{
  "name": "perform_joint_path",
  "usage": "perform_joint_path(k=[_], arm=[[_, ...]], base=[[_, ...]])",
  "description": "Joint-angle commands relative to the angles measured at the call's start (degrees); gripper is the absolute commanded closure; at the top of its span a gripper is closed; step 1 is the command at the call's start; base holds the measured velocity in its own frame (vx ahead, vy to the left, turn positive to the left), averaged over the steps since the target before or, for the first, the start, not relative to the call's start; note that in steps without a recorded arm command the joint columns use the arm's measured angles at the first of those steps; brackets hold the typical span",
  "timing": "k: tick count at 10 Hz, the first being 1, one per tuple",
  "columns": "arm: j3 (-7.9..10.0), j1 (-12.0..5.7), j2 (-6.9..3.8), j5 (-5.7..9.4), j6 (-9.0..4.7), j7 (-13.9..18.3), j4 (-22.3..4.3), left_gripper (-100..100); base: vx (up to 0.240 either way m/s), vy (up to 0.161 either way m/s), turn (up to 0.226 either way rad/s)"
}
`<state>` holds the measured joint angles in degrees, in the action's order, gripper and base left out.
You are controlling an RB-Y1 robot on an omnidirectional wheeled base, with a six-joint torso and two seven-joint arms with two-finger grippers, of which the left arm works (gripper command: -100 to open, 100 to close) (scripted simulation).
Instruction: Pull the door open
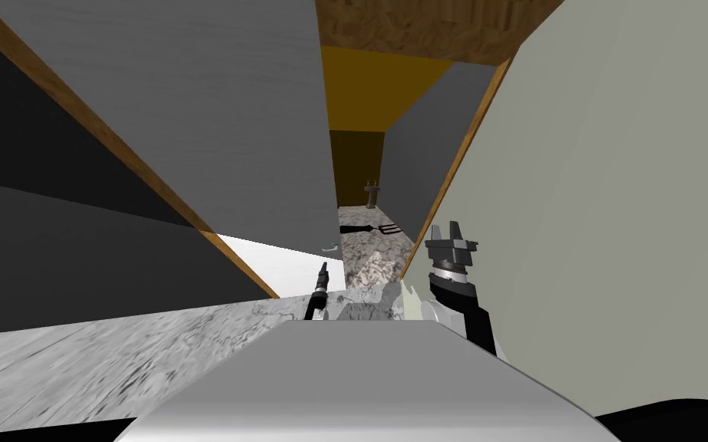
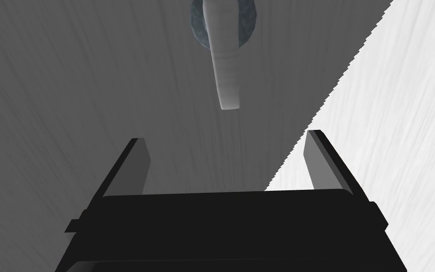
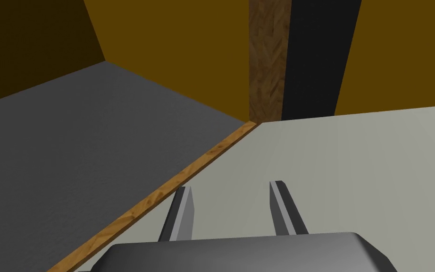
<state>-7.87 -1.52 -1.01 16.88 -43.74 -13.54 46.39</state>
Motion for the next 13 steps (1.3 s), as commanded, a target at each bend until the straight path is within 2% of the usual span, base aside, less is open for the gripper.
perform_joint_path(k=[1, 3, 5, 6, 7, 8, 13], arm=[[0.38, -1.13, -0.71, 0.17, -0.57, 0.4, -1.9, -100], [1.34, -1.39, -2.68, 0.47, -0.4, 1.0, -2.5, -100], [3.15, -1.92, -4.54, 1.36, -0.36, 2.0, -3.5, -100], [4.19, -2.26, -4.68, 2.12, -0.57, 2.5, -3.9, -100], [4.19, -2.26, -4.68, 2.12, -0.57, 2.5, -3.9, -100], [5.11, -2.57, -4.46, 2.89, -0.83, 3.0, -4.1, -100], [5.94, -2.85, -4.0, 3.63, -1.03, 3.4, -4.4, -100]], base=[[-0.045, 0.043, -0.023], [-0.04, 0.025, -0.16], [-0.054, 0.038, -0.284], [-0.035, 0.031, -0.173], [-0.015, 0.014, -0.028], [0.121, -0.015, 0.004], [0.231, -0.046, 0.022]])
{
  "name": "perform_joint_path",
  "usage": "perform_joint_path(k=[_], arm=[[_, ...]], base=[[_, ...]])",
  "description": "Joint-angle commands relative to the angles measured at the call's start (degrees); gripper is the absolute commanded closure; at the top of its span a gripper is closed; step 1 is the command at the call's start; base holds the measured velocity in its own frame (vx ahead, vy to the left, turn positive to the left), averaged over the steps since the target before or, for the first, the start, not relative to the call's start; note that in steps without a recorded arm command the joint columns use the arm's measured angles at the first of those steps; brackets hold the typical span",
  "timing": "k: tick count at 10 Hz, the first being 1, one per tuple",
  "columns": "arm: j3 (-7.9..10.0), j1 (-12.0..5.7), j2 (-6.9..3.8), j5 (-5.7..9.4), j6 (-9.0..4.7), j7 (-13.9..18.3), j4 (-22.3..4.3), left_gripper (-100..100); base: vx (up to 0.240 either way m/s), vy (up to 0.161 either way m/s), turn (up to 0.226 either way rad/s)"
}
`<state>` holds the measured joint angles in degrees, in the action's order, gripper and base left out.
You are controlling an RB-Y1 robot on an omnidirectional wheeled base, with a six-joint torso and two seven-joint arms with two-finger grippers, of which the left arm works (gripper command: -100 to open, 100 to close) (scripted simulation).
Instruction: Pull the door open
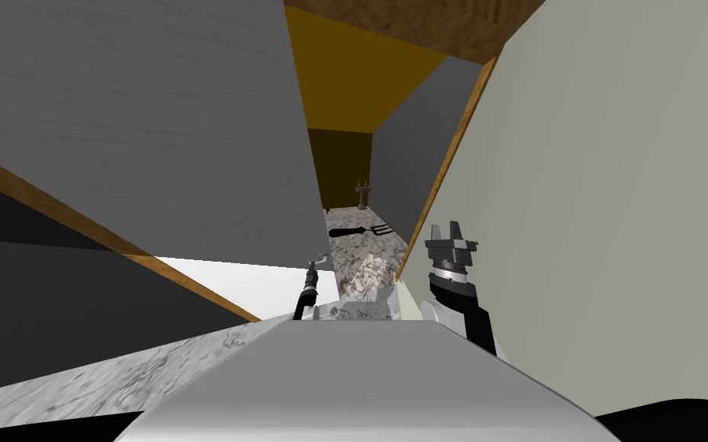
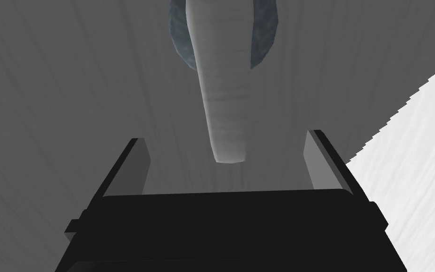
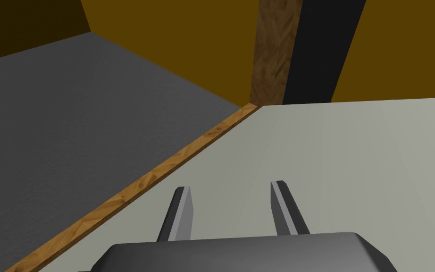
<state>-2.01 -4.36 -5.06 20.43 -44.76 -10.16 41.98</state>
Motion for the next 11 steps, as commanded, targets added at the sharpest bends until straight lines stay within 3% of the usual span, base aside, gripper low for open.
perform_joint_path(k=[1, 3, 4, 9, 11], arm=[[0.18, -0.05, 0.12, 0.15, -0.02, 0.1, -0.1, -100], [0.2, -0.1, 0.13, 0.17, -0.05, 0.1, -0.2, -100], [0.2, -0.1, 0.13, 0.17, -0.05, 0.1, -0.2, 100], [0.2, -0.1, 0.13, 0.17, -0.05, 0.1, -0.2, 100], [0.1, -0.14, -0.03, -0.25, -0.05, 0.1, -0.4, 100]], base=[[0.206, -0.046, 0.017], [0.159, -0.028, 0.006], [-0.014, 0.002, -0.001], [-0.018, 0.004, -0.003], [-0.153, 0.013, -0.017]])
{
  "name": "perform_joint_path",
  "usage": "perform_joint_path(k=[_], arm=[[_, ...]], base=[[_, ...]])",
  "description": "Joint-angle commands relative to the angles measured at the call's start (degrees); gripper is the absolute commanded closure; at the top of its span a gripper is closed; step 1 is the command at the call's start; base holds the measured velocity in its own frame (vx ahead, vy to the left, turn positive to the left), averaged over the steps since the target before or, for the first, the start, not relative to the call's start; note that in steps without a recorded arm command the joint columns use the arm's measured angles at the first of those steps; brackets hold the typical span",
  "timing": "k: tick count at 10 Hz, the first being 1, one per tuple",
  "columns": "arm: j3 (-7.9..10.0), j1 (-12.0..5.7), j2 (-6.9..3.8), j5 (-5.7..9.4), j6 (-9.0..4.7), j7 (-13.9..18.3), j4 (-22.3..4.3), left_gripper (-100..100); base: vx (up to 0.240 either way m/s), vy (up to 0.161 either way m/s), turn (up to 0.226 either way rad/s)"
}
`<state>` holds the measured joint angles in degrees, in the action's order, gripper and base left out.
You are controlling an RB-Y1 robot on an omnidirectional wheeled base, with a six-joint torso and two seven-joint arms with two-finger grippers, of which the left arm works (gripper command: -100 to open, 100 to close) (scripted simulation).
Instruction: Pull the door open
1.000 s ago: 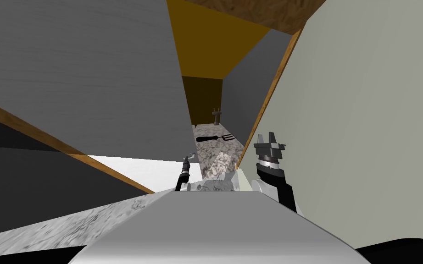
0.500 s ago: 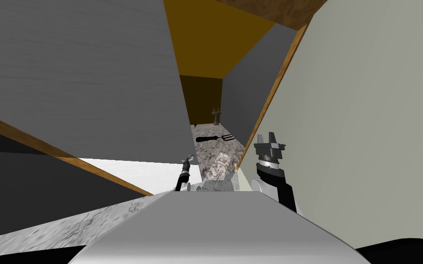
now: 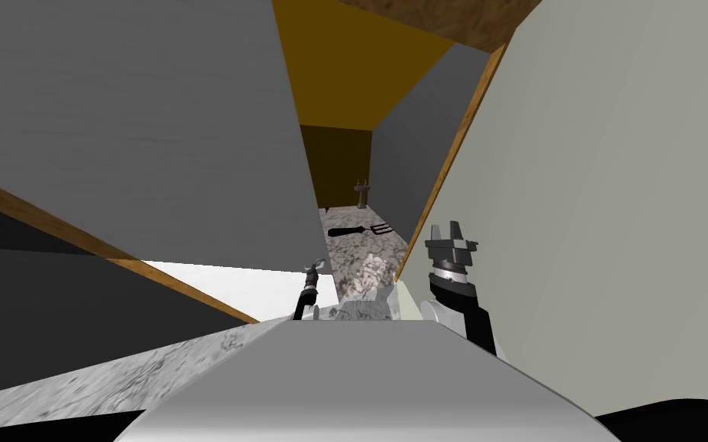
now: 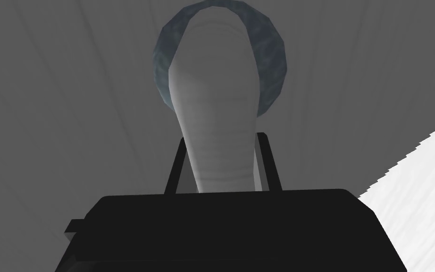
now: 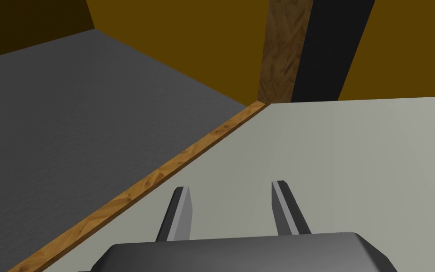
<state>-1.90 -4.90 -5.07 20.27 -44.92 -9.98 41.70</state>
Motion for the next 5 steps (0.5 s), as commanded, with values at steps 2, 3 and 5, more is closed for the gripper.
perform_joint_path(k=[2, 3, 5], arm=[[-0.05, 0.29, -0.26, -0.46, -0.04, 0.1, -0.2, 100], [-0.09, 0.23, -0.4, -0.65, -0.11, 0.1, -0.3, 100], [-0.21, 0.09, -0.81, -1.2, -0.32, 0.4, -0.5, 100]], base=[[-0.221, 0.015, -0.006], [-0.221, 0.026, 0.0], [-0.216, 0.002, 0.034]])
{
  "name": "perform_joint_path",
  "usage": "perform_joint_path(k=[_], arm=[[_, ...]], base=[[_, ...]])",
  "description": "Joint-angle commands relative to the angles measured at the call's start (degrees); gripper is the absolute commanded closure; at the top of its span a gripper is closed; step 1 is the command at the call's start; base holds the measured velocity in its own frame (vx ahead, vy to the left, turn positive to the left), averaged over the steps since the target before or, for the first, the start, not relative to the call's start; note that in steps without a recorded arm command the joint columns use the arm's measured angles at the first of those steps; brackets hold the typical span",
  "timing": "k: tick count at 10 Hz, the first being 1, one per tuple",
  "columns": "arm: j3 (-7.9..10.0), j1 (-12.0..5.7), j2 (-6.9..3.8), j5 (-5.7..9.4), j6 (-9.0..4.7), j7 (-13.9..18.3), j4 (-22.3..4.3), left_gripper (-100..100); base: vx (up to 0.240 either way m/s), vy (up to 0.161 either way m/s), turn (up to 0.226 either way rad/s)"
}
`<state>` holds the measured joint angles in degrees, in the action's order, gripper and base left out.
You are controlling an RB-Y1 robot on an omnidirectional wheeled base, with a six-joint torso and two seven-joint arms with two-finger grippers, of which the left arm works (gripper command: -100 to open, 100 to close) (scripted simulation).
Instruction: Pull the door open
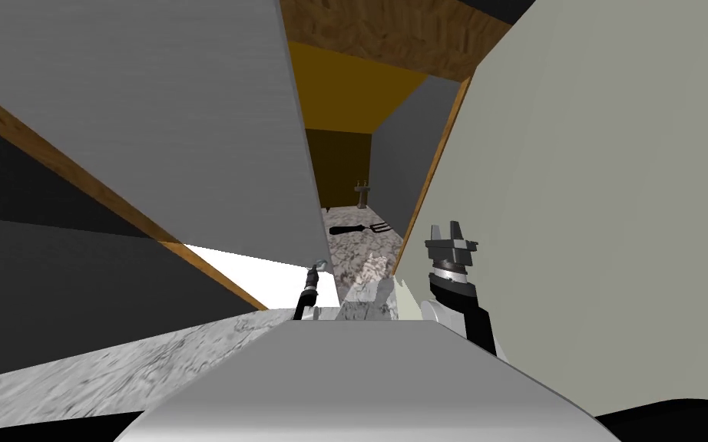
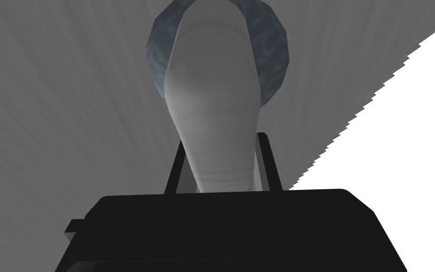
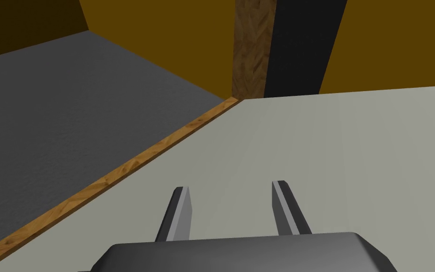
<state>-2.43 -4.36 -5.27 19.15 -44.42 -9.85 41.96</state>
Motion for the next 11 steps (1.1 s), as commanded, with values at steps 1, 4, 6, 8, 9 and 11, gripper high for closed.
perform_joint_path(k=[1, 4, 6, 8, 9, 11], arm=[[0.23, -0.5, -0.8, -0.3, -0.9, 0.4, -0.9, 100], [-0.28, -0.68, -1.96, -1.32, -1.29, 1.4, -1.6, 100], [-1.27, -0.71, -3.59, -2.15, -1.64, 3.3, -2.7, 100], [-2.18, -0.67, -4.71, -2.39, -1.81, 5.0, -3.4, 100], [-2.71, -0.64, -5.24, -2.39, -1.86, 6.1, -3.7, 100], [-3.54, -0.65, -5.9, -2.24, -1.9, 7.6, -3.9, 100]], base=[[-0.204, 0.002, 0.046], [-0.2, -0.023, 0.085], [-0.15, -0.022, 0.157], [-0.047, -0.021, 0.049], [0.012, -0.003, -0.044], [0.037, 0.026, -0.094]])
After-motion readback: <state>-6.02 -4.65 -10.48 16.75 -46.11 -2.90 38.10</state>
